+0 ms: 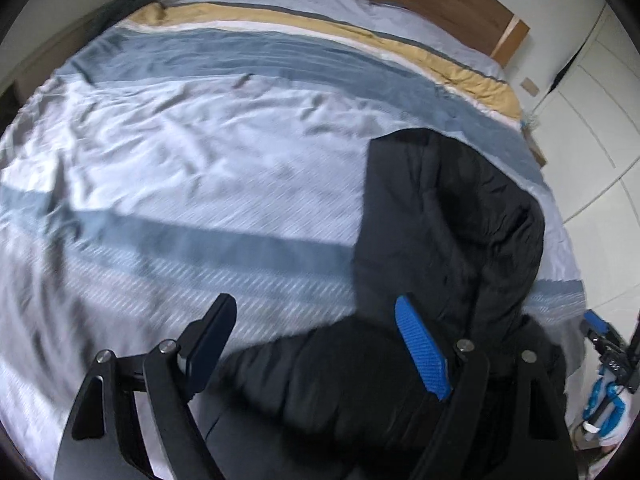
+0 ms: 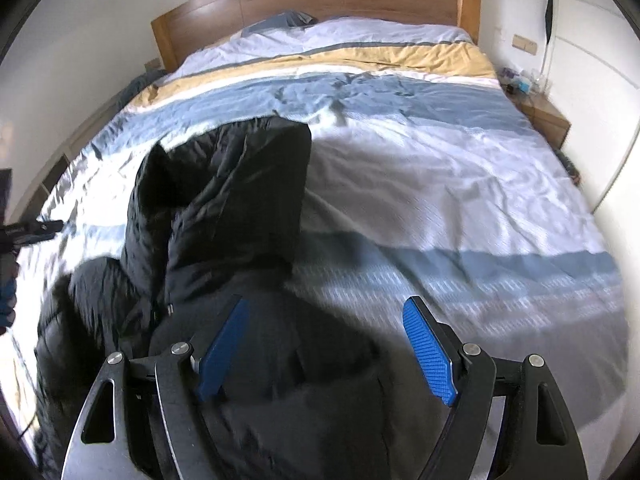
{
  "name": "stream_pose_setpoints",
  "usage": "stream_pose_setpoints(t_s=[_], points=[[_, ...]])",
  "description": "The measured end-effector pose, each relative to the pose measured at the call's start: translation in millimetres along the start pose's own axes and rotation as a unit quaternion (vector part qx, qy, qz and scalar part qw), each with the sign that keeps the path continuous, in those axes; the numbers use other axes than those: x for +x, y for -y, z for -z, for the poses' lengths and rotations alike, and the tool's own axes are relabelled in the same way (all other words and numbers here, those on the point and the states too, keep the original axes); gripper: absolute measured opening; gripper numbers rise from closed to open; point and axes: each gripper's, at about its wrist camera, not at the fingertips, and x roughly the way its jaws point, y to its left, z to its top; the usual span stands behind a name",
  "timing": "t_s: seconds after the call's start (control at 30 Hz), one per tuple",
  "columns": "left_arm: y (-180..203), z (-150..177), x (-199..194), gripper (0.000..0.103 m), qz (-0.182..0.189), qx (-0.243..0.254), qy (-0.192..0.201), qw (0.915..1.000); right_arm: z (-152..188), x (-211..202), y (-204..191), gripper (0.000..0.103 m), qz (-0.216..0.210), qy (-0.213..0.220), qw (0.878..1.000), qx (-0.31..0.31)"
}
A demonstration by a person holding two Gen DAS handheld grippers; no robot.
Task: Fold large clothes
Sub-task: 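Grasp the black coat's hem with both grippers, then lift the hem and fold it over toward the hood with both grippers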
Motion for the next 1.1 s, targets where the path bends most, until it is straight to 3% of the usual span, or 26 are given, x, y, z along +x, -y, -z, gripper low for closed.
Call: stream_pose_setpoints(t_s=[0.33,0.57,0.73,0.8,0.93,1.0,1.07,1.1], points=[[0,-55,63,0.08,0.093,-0.089,0.017,0.9915,-58,66,1,0.079,-0.075,0.016,0.994,0.075],[6,-63,105,0.08,0.129,-0.114,0.005,0.985,-86,111,3,0.079,-0.123,0.012,0.985,0.121],[19,-69,133,0.078,0.129,-0.128,-0.002,0.9833,-101,134,-5,0.079,-0.118,-0.002,0.986,0.118],[26,-70,142,0.065,0.137,-0.135,-0.008,0.9813,-103,141,-9,0.066,-0.12,-0.009,0.986,0.117],[40,-72,155,0.047,0.133,-0.13,-0.026,0.9822,-105,151,-17,0.057,-0.114,-0.025,0.988,0.101],[45,-72,158,0.018,0.124,-0.122,-0.034,0.9842,-107,155,-21,0.039,-0.108,-0.033,0.989,0.094],[52,-72,156,0.011,0.104,-0.105,-0.034,0.9884,-109,155,-25,0.02,-0.101,-0.038,0.99,0.085],[55,-71,153,0.008,0.096,-0.095,-0.031,0.9903,-109,153,-28,0.016,-0.095,-0.039,0.992,0.075]])
